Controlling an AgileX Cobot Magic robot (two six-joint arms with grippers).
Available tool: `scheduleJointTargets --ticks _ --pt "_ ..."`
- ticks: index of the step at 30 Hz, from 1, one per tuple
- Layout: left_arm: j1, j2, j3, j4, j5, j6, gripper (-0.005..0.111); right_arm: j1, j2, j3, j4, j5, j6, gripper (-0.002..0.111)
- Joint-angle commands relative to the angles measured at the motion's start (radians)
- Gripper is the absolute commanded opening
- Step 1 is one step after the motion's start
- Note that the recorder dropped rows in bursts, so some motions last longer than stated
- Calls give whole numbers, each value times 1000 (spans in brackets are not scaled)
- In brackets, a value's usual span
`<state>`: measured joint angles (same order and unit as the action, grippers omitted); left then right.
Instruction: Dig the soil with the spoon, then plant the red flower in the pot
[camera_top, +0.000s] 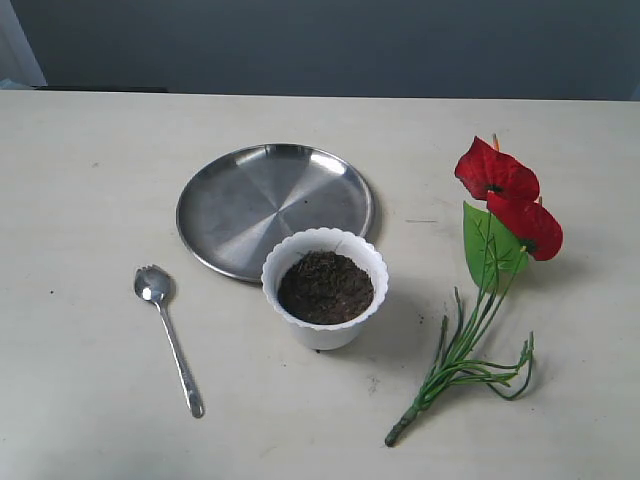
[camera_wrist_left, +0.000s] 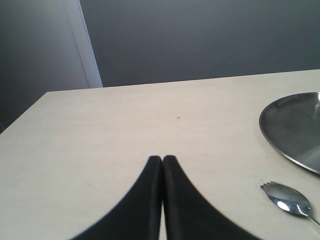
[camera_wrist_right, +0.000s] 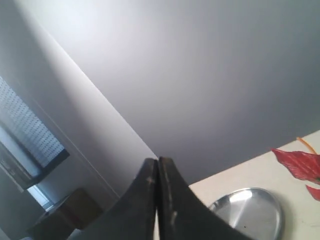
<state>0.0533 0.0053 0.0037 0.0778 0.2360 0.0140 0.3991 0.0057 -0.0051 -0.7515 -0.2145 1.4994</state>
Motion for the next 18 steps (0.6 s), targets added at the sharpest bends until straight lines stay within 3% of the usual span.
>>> scheduleJointTargets --ticks 1,6,8,12,18 --pt "-6 -5 -4 2 -5 -4 0 -9 -6 5 147 -77 -170 -1" --pt "-6 -5 -4 2 -5 -4 0 -9 -1 5 513 -335 -496 -1" --pt "-6 -5 -4 2 -5 -4 0 -9 23 -40 491 -296 -566 -1" --pt "-6 -5 -4 2 -5 -4 0 -7 160 -248 142 -35 -514 -1" --pt "-6 -5 -4 2 -5 -4 0 -7 507 -551 -457 -43 -204 -1"
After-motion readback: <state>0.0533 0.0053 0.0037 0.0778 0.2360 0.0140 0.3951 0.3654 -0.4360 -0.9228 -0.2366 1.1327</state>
